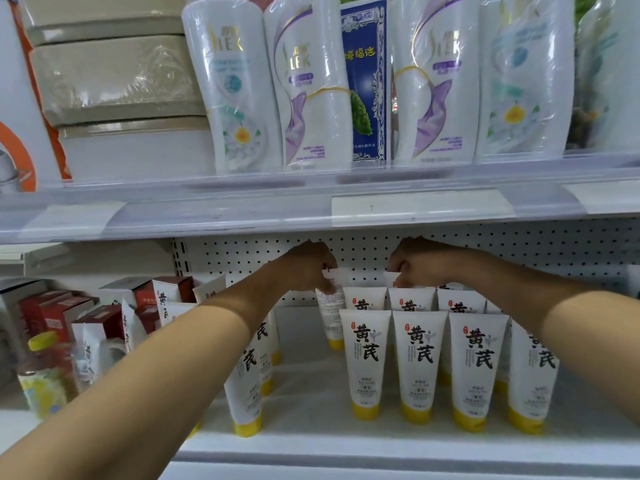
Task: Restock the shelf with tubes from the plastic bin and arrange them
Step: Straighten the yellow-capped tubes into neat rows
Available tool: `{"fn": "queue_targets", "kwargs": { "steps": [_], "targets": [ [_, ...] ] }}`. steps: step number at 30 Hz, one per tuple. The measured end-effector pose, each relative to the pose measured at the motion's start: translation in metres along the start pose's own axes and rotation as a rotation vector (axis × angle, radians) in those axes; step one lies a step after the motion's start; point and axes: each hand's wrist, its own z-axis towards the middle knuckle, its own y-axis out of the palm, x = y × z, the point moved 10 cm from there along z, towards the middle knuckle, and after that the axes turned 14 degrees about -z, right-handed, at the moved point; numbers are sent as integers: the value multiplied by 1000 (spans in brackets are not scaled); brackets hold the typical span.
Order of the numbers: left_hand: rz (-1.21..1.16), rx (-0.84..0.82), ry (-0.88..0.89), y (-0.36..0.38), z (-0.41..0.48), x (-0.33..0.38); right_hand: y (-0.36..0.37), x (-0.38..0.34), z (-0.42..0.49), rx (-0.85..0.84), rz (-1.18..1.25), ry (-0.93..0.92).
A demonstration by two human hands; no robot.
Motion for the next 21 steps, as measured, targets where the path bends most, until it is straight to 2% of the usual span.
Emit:
{"fn": "queue_targets", "kwargs": {
  "steps": [4, 8, 14, 21],
  "targets": [
    [-75, 52, 28, 1, 16, 11, 0, -5, 3, 4, -2, -20],
    [-153, 4, 37, 14, 29, 18, -2, -5, 1, 3, 30, -16],
    [-110, -54, 103, 27, 31, 31, -1, -3, 5, 11, 49, -21],
    [-155, -76, 69, 26, 34, 30, 2, 1, 12, 33, 13, -28]
  ]
}}
